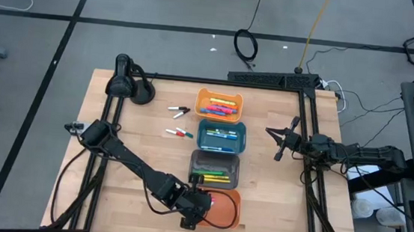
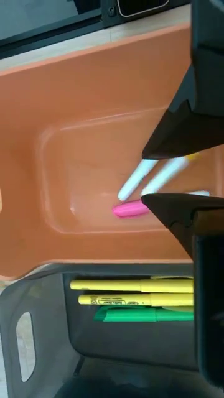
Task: Pick & Place Markers
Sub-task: Put the yellow mini marker into the orange bin, then put the red mini marker into the orange bin
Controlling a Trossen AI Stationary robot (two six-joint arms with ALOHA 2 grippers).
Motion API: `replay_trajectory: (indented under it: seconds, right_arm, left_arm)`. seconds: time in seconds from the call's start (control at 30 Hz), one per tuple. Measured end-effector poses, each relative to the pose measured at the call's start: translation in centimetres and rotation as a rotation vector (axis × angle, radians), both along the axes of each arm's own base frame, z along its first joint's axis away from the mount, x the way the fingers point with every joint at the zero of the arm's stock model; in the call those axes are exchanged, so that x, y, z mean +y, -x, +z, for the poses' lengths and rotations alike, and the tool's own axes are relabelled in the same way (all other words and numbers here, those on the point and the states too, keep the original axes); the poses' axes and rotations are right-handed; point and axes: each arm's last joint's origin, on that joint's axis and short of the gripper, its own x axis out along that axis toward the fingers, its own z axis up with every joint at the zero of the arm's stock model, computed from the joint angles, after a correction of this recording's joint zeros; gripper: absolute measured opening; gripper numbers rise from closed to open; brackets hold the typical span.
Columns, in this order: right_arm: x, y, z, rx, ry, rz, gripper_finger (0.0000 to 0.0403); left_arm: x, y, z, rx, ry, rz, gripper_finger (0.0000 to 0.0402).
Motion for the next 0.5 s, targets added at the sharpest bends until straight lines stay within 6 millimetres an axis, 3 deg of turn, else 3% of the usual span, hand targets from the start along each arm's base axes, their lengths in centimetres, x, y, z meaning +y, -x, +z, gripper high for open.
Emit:
replay_trajectory:
  seconds: [0.3,0.5]
  right_arm:
    - [0.0,0.0,0.0,0.0,0.0,0.0,0.0011]
    - [0.0,0.0,0.0,0.001,0.0,0.0,0.0011]
  left_arm:
    - [0.4,0.6,0.3,0.045,-0.034,-0.01,0.011]
    - [3.2,4.2,4.5,0.116,-0.197,0.161,0.0096]
